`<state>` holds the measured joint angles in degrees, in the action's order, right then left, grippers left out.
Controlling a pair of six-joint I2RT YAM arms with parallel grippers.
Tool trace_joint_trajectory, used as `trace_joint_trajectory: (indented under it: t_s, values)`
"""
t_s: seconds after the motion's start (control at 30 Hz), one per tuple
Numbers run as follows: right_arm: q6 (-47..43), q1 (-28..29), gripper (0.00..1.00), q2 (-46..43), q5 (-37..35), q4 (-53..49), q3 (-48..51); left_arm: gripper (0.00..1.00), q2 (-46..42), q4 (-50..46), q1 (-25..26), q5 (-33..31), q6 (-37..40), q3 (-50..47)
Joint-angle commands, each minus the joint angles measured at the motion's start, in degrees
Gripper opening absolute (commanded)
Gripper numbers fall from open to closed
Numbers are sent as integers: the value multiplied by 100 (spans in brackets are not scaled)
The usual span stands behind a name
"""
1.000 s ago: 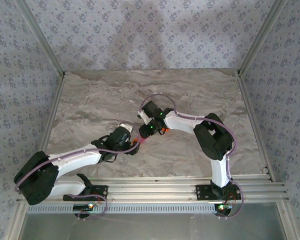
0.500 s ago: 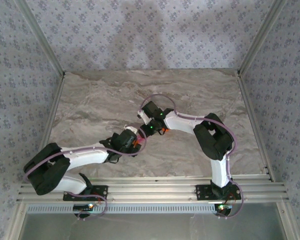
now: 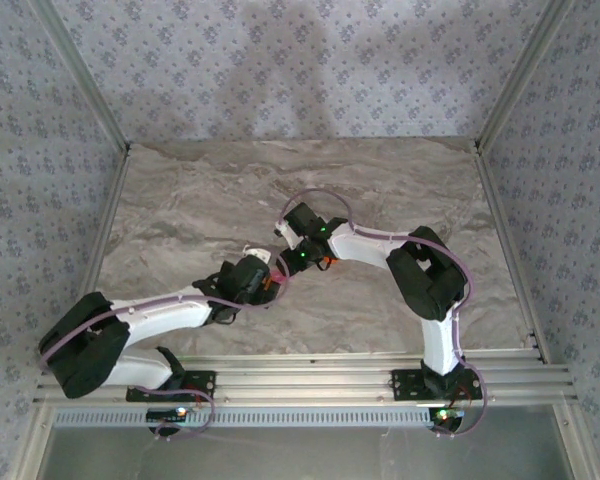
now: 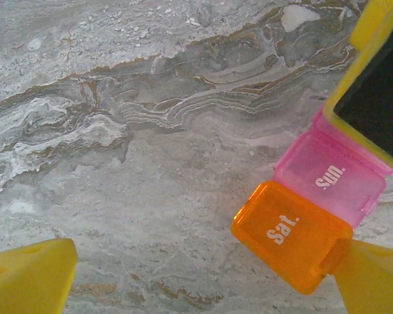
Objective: Sort the pills into containers
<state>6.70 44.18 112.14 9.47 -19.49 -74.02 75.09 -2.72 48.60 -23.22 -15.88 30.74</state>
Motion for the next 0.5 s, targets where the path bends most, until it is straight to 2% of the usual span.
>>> trace_joint_trajectory:
  t_s: [0.0, 0.47]
  values:
    - [43, 47, 53, 310, -150, -420, 239, 99, -122, 44, -96, -49, 14, 80]
    - [60, 67, 53, 342, -138, -392, 287, 99, -253, 246, -743, 254, -183, 75]
